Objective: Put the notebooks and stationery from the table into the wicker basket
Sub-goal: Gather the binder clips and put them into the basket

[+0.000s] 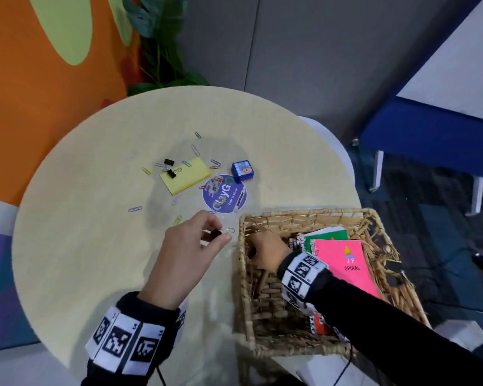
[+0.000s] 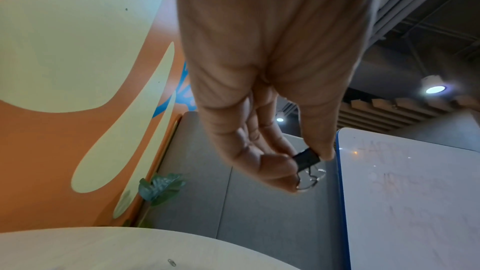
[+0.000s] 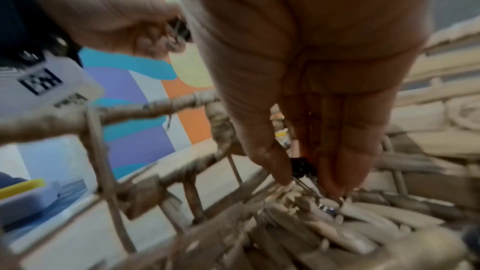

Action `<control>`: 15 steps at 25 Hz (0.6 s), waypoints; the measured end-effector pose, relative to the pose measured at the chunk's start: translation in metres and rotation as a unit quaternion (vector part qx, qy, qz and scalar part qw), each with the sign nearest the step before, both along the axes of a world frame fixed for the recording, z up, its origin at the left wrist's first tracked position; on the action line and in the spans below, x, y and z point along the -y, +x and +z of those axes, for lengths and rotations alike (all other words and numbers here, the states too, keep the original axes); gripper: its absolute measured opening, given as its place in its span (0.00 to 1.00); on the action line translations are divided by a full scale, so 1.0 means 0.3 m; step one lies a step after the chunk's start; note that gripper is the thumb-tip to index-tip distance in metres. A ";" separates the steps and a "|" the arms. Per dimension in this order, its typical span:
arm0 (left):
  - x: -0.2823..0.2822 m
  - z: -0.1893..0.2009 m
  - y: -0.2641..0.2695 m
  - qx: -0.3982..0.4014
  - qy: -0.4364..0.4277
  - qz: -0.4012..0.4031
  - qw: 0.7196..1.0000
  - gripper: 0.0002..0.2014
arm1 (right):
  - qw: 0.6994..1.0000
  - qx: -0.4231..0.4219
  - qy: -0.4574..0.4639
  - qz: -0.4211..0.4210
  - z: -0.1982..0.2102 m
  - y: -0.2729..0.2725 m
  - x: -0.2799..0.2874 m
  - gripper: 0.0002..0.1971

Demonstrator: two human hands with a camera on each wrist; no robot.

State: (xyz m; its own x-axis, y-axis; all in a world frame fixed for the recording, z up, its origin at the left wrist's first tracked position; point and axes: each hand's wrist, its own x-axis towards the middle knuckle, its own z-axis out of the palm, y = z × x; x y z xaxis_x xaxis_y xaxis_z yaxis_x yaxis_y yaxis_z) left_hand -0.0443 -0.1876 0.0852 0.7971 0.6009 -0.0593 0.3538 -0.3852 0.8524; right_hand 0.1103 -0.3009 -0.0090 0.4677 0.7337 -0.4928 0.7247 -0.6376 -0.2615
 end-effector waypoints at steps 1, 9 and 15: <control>0.018 0.002 -0.005 -0.005 0.000 -0.013 1.000 0.07 | 1.000 0.005 -0.014 0.002 -0.008 -0.010 -0.012 0.12; 0.106 -0.026 0.081 -0.098 0.077 -0.139 0.982 0.08 | 0.999 0.034 -0.032 -0.003 0.011 -0.069 0.068 0.18; 0.181 -0.060 0.337 -0.269 0.164 -0.240 0.918 0.08 | 0.982 0.048 -0.104 0.151 0.026 -0.144 0.148 0.22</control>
State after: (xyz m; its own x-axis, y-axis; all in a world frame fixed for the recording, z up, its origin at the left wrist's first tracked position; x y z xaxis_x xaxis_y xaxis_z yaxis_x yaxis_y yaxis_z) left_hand 0.0567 -0.2420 0.0672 0.8830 0.2449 -0.4005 0.4127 -0.8117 0.4134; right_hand 0.0671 -0.3454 -0.0012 0.2950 0.7345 -0.6111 0.9041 -0.4215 -0.0703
